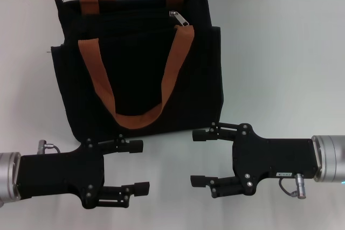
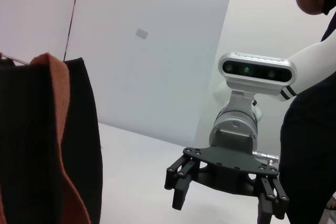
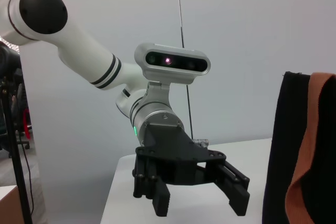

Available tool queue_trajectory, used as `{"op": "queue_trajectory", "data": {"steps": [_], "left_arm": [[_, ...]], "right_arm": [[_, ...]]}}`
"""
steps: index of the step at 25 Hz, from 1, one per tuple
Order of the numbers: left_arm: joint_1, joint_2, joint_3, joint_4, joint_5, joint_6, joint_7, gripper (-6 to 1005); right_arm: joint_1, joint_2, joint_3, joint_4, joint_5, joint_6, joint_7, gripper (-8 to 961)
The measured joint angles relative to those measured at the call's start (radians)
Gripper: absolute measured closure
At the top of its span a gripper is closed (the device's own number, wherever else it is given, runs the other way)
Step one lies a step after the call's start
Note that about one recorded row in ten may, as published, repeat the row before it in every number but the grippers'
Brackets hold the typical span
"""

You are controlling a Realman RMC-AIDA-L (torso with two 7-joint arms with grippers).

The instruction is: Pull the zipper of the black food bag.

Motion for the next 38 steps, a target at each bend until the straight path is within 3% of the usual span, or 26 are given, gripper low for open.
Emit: {"op": "queue_trajectory", "data": {"steps": [38], "left_arm": [[0.003,-0.001,0.0,0.0,0.002,0.012,0.012,184]], "right_arm": [[0.009,0.0,0.0,-0.006,0.003,0.0,0.0,142]]}}
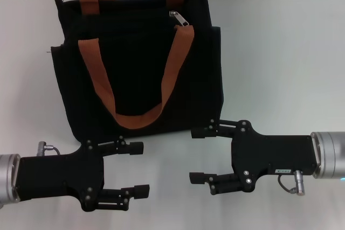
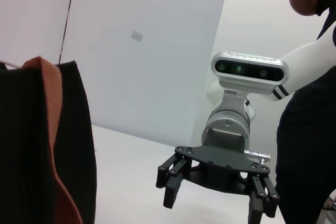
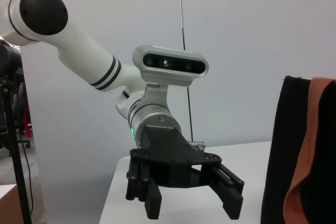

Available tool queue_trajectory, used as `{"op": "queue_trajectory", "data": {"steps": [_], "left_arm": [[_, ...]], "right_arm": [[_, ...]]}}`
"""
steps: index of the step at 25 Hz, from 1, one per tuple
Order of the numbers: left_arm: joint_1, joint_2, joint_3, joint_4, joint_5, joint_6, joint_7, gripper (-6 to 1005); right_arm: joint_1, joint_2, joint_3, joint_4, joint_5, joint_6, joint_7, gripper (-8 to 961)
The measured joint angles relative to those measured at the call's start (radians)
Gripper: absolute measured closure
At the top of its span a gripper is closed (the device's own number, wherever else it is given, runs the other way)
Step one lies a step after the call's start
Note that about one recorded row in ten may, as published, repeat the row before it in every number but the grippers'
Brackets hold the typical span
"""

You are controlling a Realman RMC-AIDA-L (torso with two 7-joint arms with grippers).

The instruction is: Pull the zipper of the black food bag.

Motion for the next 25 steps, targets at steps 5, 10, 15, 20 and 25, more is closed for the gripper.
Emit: {"op": "queue_trajectory", "data": {"steps": [5,10,15,20,25], "left_arm": [[0.0,0.0,0.0,0.0,0.0,0.0,0.0,184],[0.0,0.0,0.0,0.0,0.0,0.001,0.0,184],[0.0,-0.001,0.0,0.0,0.0,0.001,0.0,184],[-0.001,-0.001,0.0,0.0,-0.002,0.002,0.0,184],[-0.002,-0.003,0.0,0.0,-0.003,0.002,0.005,184]], "right_arm": [[0.0,0.0,0.0,0.0,-0.001,0.0,0.0,142],[0.0,0.0,0.0,0.0,-0.001,0.0,0.0,142],[0.0,0.0,0.0,0.0,-0.001,-0.001,0.0,142],[0.0,0.0,0.0,0.0,-0.001,-0.002,0.0,142],[0.0,0.0,0.0,0.0,0.0,-0.005,0.0,142]]}}
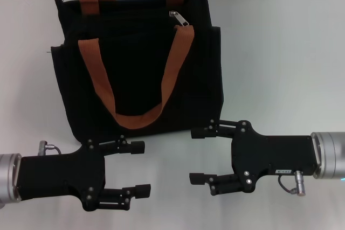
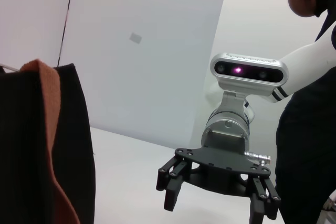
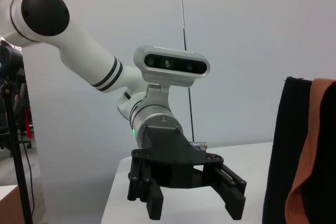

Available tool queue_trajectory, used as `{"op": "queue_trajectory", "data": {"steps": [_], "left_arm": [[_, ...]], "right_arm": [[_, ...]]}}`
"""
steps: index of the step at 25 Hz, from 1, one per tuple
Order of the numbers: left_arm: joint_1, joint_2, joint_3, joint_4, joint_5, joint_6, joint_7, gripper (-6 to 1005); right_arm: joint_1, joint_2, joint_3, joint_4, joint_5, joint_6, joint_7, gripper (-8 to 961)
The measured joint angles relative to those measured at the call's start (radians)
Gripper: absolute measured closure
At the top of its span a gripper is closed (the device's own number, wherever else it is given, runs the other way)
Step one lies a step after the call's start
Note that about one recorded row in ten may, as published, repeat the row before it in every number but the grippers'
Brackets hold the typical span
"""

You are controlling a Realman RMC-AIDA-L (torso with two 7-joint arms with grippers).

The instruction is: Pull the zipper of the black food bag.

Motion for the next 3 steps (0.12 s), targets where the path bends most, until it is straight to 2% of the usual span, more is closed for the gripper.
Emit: {"op": "queue_trajectory", "data": {"steps": [3], "left_arm": [[0.0,0.0,0.0,0.0,-0.001,0.0,0.007,184]], "right_arm": [[0.0,0.0,0.0,0.0,0.001,-0.002,0.0,142]]}}
